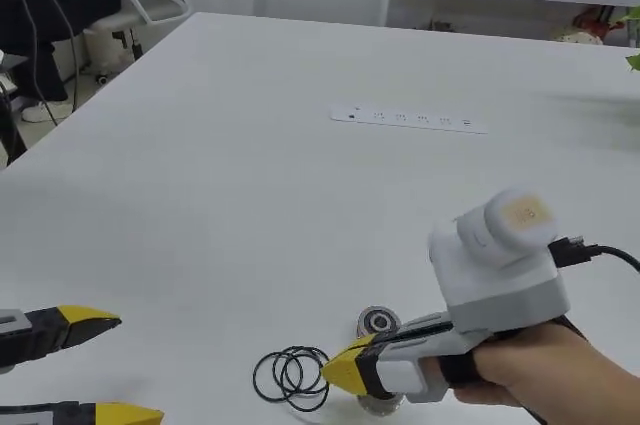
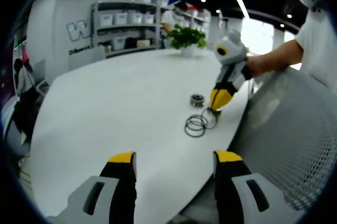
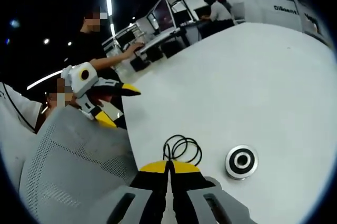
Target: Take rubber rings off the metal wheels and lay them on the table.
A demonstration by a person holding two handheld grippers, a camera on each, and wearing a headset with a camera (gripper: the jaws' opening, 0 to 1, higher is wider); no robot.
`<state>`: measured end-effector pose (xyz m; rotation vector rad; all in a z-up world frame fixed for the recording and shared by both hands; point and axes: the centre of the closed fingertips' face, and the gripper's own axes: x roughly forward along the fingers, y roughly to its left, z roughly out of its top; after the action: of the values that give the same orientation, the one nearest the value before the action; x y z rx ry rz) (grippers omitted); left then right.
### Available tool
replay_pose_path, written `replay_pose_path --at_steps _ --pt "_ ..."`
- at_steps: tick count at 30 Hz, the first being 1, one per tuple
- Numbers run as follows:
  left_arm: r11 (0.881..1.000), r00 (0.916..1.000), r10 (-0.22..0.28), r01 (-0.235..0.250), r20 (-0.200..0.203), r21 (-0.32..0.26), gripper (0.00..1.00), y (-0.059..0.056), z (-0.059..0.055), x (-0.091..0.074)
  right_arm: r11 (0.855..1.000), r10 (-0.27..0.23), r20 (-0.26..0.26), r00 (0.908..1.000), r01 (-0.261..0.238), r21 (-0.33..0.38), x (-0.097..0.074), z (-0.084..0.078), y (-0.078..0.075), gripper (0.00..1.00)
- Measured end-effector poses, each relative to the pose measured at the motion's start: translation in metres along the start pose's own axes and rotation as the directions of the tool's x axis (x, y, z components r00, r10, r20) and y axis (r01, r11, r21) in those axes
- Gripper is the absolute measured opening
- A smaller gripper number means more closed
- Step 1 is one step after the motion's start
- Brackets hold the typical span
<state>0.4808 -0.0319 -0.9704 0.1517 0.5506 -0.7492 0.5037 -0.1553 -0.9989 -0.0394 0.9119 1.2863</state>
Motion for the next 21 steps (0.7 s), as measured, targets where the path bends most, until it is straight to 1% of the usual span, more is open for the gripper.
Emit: replay_pose_path --at_steps 3,7,10,12,13,15,19,21 --pt "1.000 1.0000 -0.004 0.004 0.002 -0.002 0.60 -0.001 0.000 0.001 1.000 0.001 -0.017 0.9999 -0.001 -0.010 0.003 -0.003 0.000 0.00" --pt "1.000 1.0000 -0.007 0.007 0.005 0.001 0.60 -0.002 0.001 0.001 1.000 -0.012 -0.023 0.9997 0.012 -0.023 0.004 -0.005 -0.003 0.00" --pt "1.000 1.0000 -0.006 0.006 0.005 0.003 0.61 -0.001 0.002 0.001 0.999 -0.033 -0.020 0.9992 0.032 -0.044 0.005 -0.005 -0.006 0.00" --pt "1.000 1.0000 -0.006 0.006 0.006 0.002 0.61 -0.001 0.002 0.001 0.997 -0.050 -0.029 0.9983 0.048 -0.065 0.006 -0.007 -0.009 0.00" --pt "1.000 1.0000 -0.007 0.007 0.007 0.002 0.61 -0.002 0.002 0.001 0.996 -0.056 -0.033 0.9979 0.053 -0.075 0.007 -0.008 -0.010 0.01" --pt "1.000 1.0000 -0.006 0.006 0.007 0.003 0.61 -0.002 0.003 0.001 0.994 -0.062 -0.036 0.9974 0.058 -0.092 0.007 -0.008 -0.010 0.05" --pt "1.000 0.9999 -0.007 0.007 0.008 0.001 0.61 -0.002 0.003 0.001 0.991 -0.069 -0.039 0.9969 0.064 -0.117 0.006 -0.007 -0.011 0.06" --pt "1.000 0.9999 -0.009 0.009 0.007 0.002 0.61 -0.002 0.003 0.001 0.989 -0.075 -0.042 0.9963 0.070 -0.128 0.004 -0.007 -0.012 0.09"
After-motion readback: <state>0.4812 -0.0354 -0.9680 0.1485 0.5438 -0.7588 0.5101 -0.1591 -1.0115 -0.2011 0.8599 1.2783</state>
